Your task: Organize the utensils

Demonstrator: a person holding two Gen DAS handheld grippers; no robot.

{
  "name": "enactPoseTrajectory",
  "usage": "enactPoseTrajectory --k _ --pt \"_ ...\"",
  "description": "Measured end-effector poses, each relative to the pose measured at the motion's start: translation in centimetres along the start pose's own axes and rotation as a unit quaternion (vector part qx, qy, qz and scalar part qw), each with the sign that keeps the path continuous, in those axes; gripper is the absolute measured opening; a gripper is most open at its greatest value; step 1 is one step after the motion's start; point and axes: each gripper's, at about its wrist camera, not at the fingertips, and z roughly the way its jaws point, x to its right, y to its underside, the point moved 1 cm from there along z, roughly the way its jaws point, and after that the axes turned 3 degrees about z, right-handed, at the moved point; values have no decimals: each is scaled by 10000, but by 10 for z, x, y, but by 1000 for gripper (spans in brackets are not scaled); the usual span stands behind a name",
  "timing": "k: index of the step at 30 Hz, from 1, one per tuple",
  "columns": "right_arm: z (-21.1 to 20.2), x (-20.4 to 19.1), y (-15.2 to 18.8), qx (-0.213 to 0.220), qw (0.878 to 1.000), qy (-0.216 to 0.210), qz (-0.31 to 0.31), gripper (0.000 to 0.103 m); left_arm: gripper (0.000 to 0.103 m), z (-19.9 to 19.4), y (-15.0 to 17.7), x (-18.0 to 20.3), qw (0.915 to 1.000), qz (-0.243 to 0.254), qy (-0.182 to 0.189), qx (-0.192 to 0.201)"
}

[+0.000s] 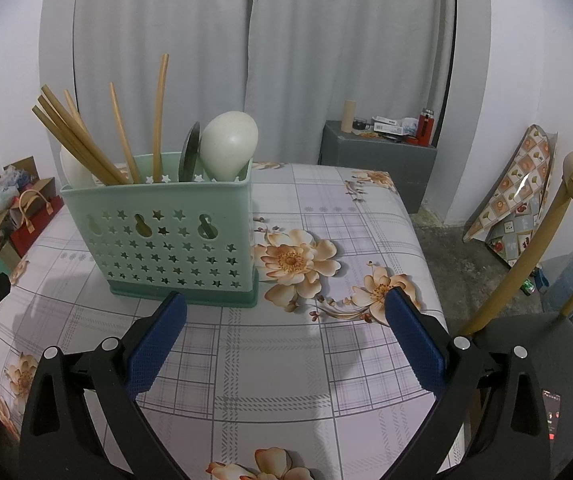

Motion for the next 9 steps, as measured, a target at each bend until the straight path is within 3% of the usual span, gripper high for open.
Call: enactPoseTrajectory --k 9 --pt "0 0 0 -5 10000 -2 13 96 91 -3 8 -2 10000 22 2 -44"
